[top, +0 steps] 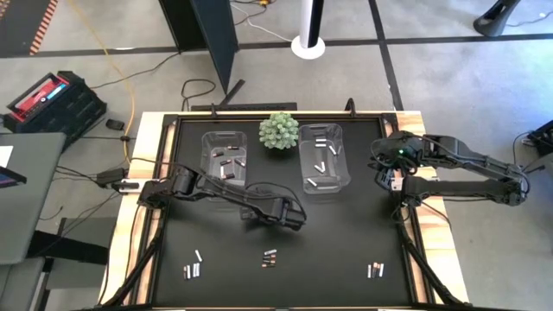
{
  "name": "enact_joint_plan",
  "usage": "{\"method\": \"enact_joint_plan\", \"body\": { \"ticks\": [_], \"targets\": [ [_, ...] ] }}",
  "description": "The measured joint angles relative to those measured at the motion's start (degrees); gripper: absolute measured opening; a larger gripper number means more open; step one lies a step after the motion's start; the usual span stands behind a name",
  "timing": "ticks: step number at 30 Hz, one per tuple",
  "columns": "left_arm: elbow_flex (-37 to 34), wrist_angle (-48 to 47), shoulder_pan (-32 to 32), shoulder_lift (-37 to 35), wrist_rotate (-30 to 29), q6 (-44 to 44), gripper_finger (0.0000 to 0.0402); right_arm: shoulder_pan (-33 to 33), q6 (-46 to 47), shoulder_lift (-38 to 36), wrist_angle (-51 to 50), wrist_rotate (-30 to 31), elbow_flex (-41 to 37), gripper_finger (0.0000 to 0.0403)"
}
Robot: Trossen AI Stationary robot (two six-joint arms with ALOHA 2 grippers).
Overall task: Sort batteries
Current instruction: Put the white-blue battery into the right transparent bin
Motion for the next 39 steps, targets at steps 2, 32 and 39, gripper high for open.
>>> {"method": "enact_joint_plan", "body": {
  "ticks": [2, 32, 39],
  "targets": [
    [0.00, 0.17, 0.03, 0.02, -0.07, 0.04, 0.0258, 0.00, 0.00, -0.01, 0.00, 0.00, 0.00, 0.0136],
    [0.13, 2.51, -0.56, 3.96, 0.81, 0.81, 0.0116, -0.02, -0.63, 0.01, 0.07, 0.00, 0.00, 0.0137],
    [0.32, 2.95, -0.56, 3.98, 0.88, 2.90, 0.0077, -0.02, -0.61, 0.00, 0.07, -0.01, 0.00, 0.0136]
  ]
}}
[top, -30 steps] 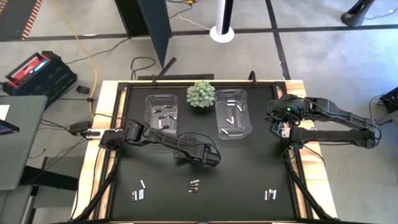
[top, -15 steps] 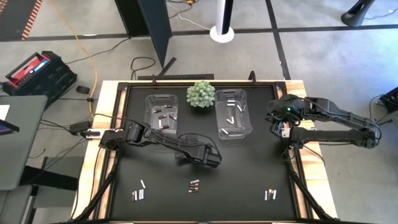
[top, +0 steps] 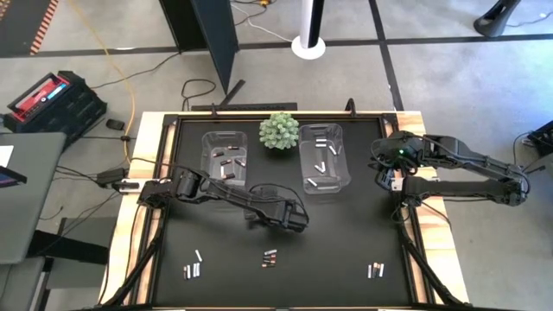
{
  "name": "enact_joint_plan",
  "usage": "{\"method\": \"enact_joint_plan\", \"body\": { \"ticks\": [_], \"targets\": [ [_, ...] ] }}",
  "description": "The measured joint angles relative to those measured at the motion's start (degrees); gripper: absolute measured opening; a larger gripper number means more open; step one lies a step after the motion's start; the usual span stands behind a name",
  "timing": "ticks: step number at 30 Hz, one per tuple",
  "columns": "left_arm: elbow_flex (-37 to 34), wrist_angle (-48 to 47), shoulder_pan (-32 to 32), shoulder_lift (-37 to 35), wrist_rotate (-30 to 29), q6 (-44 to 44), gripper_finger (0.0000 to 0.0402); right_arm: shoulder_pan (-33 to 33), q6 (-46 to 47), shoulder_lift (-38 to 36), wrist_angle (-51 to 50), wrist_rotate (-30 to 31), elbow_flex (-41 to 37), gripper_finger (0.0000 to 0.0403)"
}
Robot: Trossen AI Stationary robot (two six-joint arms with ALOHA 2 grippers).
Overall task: Sort batteries
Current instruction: Put the white-blue battery into the right transparent bin
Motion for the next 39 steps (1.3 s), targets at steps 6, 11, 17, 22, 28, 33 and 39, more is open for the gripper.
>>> {"method": "enact_joint_plan", "body": {
  "ticks": [6, 11, 17, 22, 28, 33, 39],
  "targets": [
    [1.18, -0.69, 0.00, 0.09, 0.29, 1.49, 0.0057, 0.00, 0.02, 0.01, 0.01, -0.01, 0.00, 0.0137],
    [1.43, -0.67, 0.00, 0.09, 0.30, 2.60, 0.0048, 0.02, 0.22, 0.01, 0.00, -0.01, 0.00, 0.0137],
    [1.41, -0.43, -0.11, -0.15, 0.28, 2.34, 0.0046, 0.01, 0.22, 0.00, 0.00, -0.01, 0.00, 0.0137],
    [2.47, -1.37, -0.09, -0.29, 0.40, 3.62, 0.0046, 0.02, 0.20, 0.00, 0.02, -0.01, 0.00, 0.0136],
    [5.48, -3.40, -0.22, -0.11, 1.77, 6.25, 0.0045, 0.02, 0.17, -0.01, 0.04, -0.01, 0.00, 0.0137],
    [8.00, -7.01, -0.20, -0.19, 1.25, 6.44, 0.0045, 0.02, 0.17, -0.01, 0.35, -0.01, 0.00, 0.0137],
    [12.32, -10.81, -0.06, -0.29, 0.63, 10.38, 0.0045, 0.02, 0.17, -0.01, 1.00, -0.01, 0.00, 0.0137]
  ]
}}
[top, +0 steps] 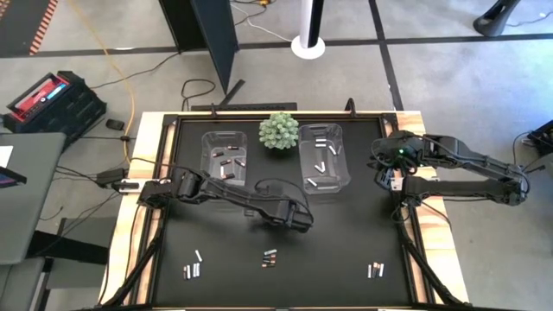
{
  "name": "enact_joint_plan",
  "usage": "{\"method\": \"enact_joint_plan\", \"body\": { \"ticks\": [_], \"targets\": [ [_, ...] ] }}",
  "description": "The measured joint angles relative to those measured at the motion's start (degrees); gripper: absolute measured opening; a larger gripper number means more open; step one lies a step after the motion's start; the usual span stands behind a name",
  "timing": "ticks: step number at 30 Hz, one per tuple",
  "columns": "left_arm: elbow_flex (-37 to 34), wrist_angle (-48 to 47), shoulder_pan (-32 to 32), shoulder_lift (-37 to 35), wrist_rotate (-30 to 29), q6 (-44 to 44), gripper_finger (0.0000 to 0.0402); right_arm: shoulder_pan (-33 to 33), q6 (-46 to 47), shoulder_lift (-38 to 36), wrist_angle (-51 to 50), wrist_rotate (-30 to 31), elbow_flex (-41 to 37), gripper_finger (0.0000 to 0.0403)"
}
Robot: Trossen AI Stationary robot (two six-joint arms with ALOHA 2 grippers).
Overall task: Sort batteries
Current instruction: Put the white-blue battery into the right transparent bin
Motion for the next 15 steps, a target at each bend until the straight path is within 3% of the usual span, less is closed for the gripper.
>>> {"method": "enact_joint_plan", "body": {
  "ticks": [7, 15],
  "targets": [
    [7.98, -8.57, 2.44, -0.10, -3.66, 6.70, 0.0045, 0.00, 0.94, 0.02, -0.01, 0.00, 0.00, 0.0137],
    [15.76, -7.23, 10.14, -2.19, -8.20, 29.79, 0.0045, -0.02, 4.95, 0.01, 0.10, 0.00, 0.00, 0.0137]
  ]
}}
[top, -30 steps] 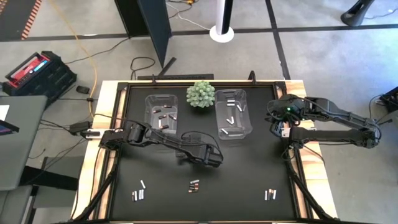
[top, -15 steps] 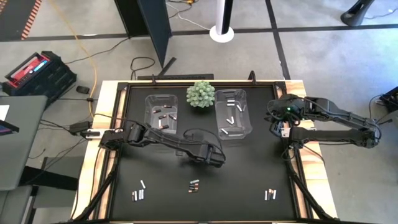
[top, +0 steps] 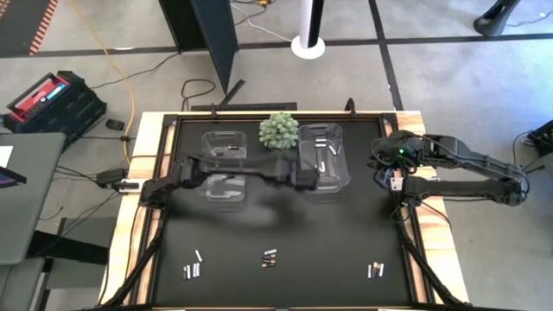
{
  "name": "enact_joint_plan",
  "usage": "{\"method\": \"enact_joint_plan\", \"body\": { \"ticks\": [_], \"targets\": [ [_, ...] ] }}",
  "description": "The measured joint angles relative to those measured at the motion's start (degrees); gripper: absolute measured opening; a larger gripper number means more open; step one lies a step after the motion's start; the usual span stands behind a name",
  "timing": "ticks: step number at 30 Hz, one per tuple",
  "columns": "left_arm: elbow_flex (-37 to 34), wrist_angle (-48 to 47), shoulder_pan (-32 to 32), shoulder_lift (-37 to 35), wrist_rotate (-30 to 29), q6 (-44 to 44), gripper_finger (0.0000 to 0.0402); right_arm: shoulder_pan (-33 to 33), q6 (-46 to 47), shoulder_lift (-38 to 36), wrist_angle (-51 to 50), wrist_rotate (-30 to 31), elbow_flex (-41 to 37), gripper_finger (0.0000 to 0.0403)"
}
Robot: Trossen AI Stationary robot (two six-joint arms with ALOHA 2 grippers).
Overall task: Sort batteries
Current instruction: Put the white-blue battery into the right transparent bin
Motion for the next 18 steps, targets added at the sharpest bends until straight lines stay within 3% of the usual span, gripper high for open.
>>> {"method": "enact_joint_plan", "body": {
  "ticks": [7, 12, 15, 18],
  "targets": [
    [-0.57, 13.32, 8.80, -4.93, 1.05, 27.54, 0.0045, -0.02, 3.85, -0.01, 1.26, 0.00, 0.00, 0.0137],
    [-0.57, 28.65, 13.72, -4.68, 11.67, 48.88, 0.0045, -0.07, 6.19, 0.04, 4.02, 0.00, 0.00, 0.0137],
    [-0.58, 35.11, 15.50, -3.42, 17.96, 57.15, 0.0045, -0.07, 8.41, 0.12, 5.85, 0.00, 0.00, 0.0137],
    [-0.68, 38.77, 16.54, -1.73, 20.27, 63.04, 0.0045, -0.12, 10.74, 0.12, 6.38, 0.02, 0.00, 0.0137]
  ]
}}
